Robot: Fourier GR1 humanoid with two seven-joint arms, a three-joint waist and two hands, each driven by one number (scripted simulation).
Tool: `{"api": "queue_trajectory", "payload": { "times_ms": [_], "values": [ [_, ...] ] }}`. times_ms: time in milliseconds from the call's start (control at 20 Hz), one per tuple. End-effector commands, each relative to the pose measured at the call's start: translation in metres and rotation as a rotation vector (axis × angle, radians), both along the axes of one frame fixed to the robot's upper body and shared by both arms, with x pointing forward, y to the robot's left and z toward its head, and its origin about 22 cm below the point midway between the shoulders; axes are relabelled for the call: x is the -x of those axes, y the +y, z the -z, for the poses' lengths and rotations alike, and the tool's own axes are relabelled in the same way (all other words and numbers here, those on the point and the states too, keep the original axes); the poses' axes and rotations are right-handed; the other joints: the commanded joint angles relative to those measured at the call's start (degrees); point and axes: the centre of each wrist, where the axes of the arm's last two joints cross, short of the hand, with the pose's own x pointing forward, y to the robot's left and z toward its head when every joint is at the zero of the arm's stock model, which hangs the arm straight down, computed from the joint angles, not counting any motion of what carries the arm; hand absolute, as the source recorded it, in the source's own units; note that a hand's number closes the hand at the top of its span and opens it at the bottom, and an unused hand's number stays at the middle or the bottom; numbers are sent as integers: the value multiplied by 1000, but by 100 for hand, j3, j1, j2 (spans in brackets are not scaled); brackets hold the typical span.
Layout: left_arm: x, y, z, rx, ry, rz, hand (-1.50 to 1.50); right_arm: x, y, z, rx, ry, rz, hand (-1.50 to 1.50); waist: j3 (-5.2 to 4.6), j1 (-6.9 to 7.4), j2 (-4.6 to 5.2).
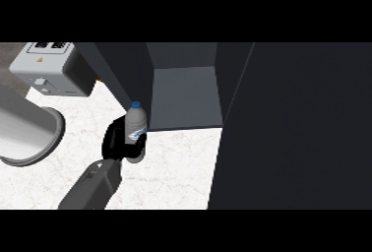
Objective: Pick up the bottled water, place it into the cabinet and close the cabinet
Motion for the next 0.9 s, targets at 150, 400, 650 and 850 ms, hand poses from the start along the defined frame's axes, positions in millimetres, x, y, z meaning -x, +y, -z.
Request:
{"api": "queue_trajectory", "payload": {
  "times_ms": [150, 400, 650, 850],
  "values": [
    [-69, -92, -92, 34, -170, 139, 150, -2, -9, 0, -59, -1, -29, -150, -43, -287, -3],
    [-66, -93, -87, -32, -144, 59, 150, -2, -21, -4, -56, -19, -77, -150, -39, -396, 27],
    [-70, -98, -95, -108, -122, -8, 150, -5, -30, -5, -48, -20, -87, -150, -30, -411, 46],
    [-64, -95, -85, -126, -77, -55, 150, -4, -35, -6, -66, -25, -89, -150, -46, -526, 84]
  ]
}}
